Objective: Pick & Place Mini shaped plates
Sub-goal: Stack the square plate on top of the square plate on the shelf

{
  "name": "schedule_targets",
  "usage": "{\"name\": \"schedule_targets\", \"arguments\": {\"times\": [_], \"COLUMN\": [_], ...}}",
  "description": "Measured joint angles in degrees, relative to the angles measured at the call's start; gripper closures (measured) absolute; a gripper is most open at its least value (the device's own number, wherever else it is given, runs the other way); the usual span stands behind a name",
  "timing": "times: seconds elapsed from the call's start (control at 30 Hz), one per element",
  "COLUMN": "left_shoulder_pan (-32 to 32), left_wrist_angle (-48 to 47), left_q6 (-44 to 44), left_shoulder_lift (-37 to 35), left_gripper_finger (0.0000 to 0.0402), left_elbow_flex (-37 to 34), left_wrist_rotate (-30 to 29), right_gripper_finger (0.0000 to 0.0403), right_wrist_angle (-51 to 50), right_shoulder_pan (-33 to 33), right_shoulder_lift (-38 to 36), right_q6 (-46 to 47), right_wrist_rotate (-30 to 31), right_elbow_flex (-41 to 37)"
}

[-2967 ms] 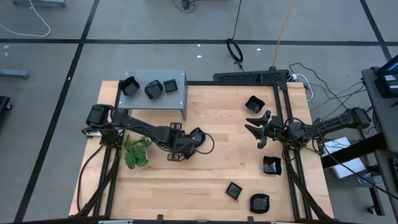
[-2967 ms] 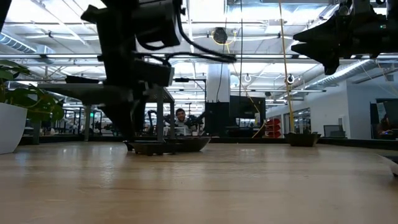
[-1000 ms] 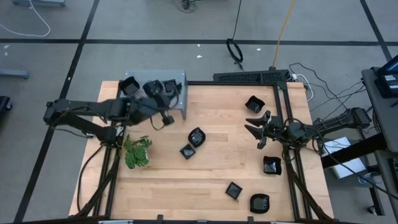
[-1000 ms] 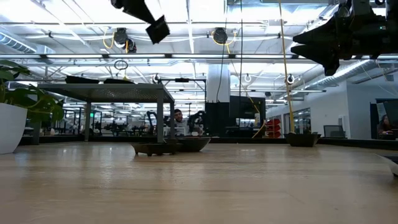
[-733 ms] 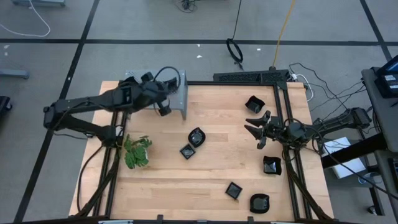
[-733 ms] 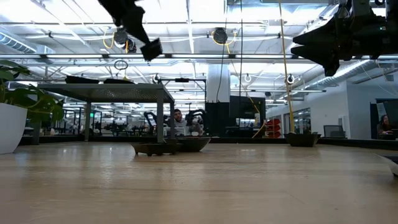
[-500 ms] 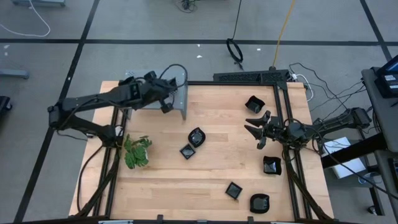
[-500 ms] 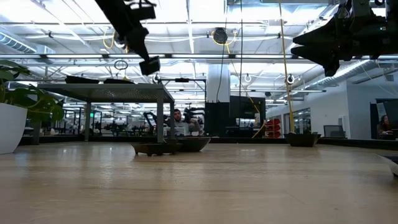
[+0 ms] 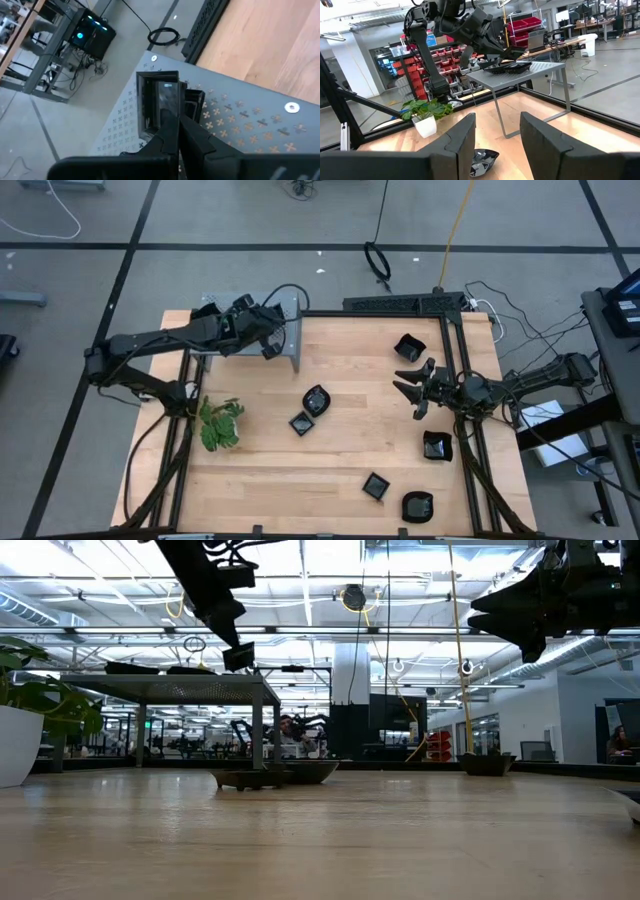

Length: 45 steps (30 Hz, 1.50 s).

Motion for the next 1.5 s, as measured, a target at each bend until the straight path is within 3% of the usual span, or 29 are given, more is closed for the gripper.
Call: {"name": "schedule_targets", "arguments": {"times": [0.77,1.23,1.5], "left_shoulder_pan": [-0.37,-0.37,-1.44], "left_wrist_angle": [-0.78,-0.98,0.90], "left_q6": [1.54,0.22,0.30], "left_shoulder_lift": [5.08,5.07,3.71], "left_gripper_finger": [0.0398,0.0379,0.0314], "left_elbow_flex": [0.09,0.00,0.00], "left_wrist_rotate": [-2.97,-5.94,-7.04], "right_gripper_finger": [0.0261,0.0261,0.0261], "right_wrist_angle": [-1.06,-0.90,-0.89], "right_shoulder_pan": [0.01,0.00,0.00], "right_shoulder_lift": [0.00,0.00,-0.01], "right_q6": [-0.02,-0.02,-0.01], "right_wrist_rotate": [0.00,0.00,0.00], "right_elbow_flex": [0.02,0.02,0.02]}}
